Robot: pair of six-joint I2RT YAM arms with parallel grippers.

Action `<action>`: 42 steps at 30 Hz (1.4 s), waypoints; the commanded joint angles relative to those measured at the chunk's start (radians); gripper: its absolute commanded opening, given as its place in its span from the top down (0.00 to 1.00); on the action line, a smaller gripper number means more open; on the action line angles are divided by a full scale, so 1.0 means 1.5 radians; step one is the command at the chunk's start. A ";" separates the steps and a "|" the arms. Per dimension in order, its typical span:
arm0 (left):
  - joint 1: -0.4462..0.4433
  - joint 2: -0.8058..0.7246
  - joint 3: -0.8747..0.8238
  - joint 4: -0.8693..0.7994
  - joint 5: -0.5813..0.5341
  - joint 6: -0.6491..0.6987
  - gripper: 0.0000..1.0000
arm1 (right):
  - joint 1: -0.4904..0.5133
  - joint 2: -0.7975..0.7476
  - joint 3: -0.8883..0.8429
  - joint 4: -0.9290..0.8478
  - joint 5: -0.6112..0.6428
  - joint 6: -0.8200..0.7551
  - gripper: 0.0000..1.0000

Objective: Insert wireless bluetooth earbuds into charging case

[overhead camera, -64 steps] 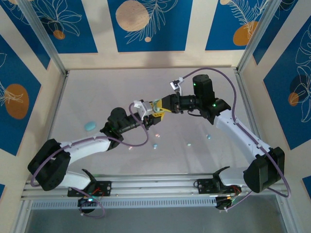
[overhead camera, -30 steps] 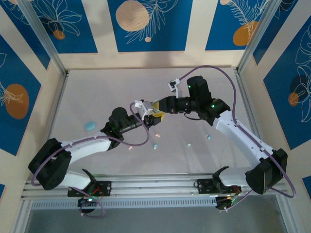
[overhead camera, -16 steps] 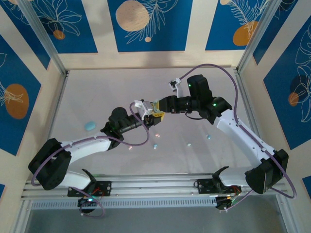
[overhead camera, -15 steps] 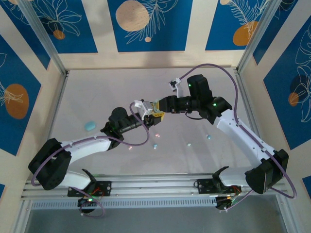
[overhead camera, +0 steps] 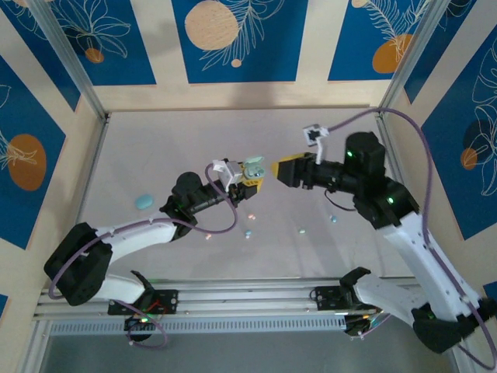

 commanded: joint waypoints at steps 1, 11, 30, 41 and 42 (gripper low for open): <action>-0.004 -0.031 -0.011 0.018 -0.011 -0.012 0.72 | -0.048 -0.033 -0.066 -0.061 0.146 0.025 0.44; -0.005 -0.079 -0.019 -0.016 -0.002 -0.039 0.72 | -0.284 0.072 -0.293 -0.127 -0.022 0.185 0.47; -0.005 -0.089 -0.011 -0.034 0.002 -0.041 0.71 | -0.174 0.254 -0.385 -0.078 0.083 0.294 0.45; -0.005 -0.085 -0.008 -0.038 0.004 -0.042 0.71 | -0.166 0.310 -0.380 -0.019 0.050 0.282 0.53; -0.005 -0.085 -0.007 -0.039 0.003 -0.041 0.72 | -0.165 0.315 -0.378 -0.016 0.050 0.279 0.54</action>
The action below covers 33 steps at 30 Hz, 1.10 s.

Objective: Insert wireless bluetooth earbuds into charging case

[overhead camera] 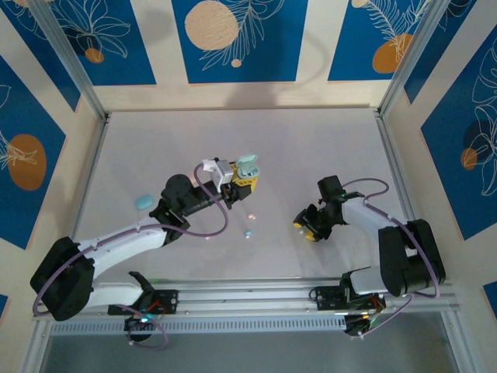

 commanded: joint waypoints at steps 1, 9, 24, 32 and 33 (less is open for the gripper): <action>-0.005 -0.003 0.006 0.007 0.008 -0.006 0.72 | 0.007 0.015 0.012 0.014 -0.015 -0.003 0.54; -0.005 0.001 0.008 0.002 0.008 -0.005 0.72 | 0.019 0.024 0.042 0.003 0.024 -0.055 0.59; -0.005 0.003 0.005 -0.001 0.005 -0.004 0.71 | 0.034 0.065 0.067 0.003 0.027 -0.093 0.60; -0.005 0.004 0.007 0.000 0.008 -0.006 0.71 | 0.035 0.062 0.049 0.042 0.018 -0.094 0.65; -0.005 0.005 0.006 0.001 0.008 -0.006 0.71 | 0.034 0.062 0.046 0.048 0.017 -0.096 0.67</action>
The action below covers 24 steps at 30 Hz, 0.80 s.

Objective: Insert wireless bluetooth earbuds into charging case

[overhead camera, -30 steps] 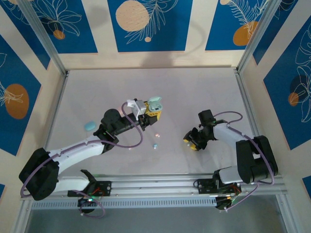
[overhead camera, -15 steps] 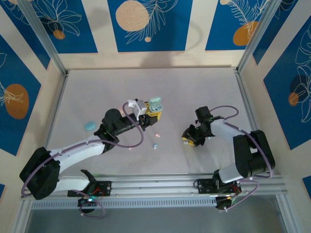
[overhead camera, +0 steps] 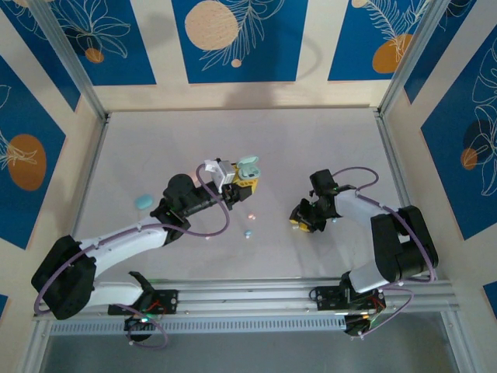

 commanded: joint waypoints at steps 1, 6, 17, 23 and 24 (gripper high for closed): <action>-0.005 -0.003 0.006 0.013 0.007 -0.006 0.71 | 0.004 -0.001 -0.009 0.023 -0.010 -0.012 0.71; -0.005 -0.005 0.004 0.013 0.007 -0.007 0.71 | 0.004 0.009 -0.011 0.036 -0.018 -0.014 0.71; -0.005 -0.004 0.004 0.012 0.005 -0.007 0.71 | 0.004 0.027 -0.009 0.048 -0.040 -0.030 0.69; -0.004 -0.004 0.004 0.014 0.004 -0.008 0.71 | 0.006 0.027 0.005 0.032 -0.026 -0.050 0.66; -0.005 -0.004 0.002 0.014 0.005 -0.008 0.71 | 0.006 0.026 0.008 0.032 -0.023 -0.057 0.65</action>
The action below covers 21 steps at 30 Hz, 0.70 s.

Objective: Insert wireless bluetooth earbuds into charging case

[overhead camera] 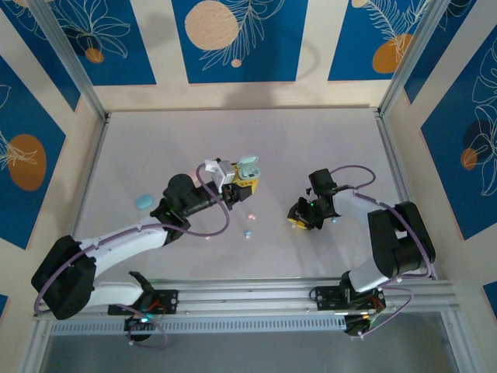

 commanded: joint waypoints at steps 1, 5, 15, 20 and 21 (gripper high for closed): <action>-0.005 -0.004 0.002 0.014 0.005 -0.008 0.71 | 0.004 0.003 0.014 -0.018 0.002 -0.031 0.65; -0.005 -0.004 0.004 0.014 0.005 -0.009 0.71 | 0.004 0.011 0.033 -0.023 0.010 -0.061 0.63; -0.005 -0.003 0.005 0.013 0.006 -0.010 0.71 | 0.005 0.052 0.044 -0.012 -0.008 -0.087 0.62; -0.005 -0.001 0.007 0.015 0.007 -0.011 0.71 | 0.006 0.046 0.044 -0.024 -0.016 -0.086 0.62; -0.005 -0.002 0.007 0.015 0.007 -0.011 0.71 | 0.009 0.043 0.043 -0.028 -0.019 -0.084 0.62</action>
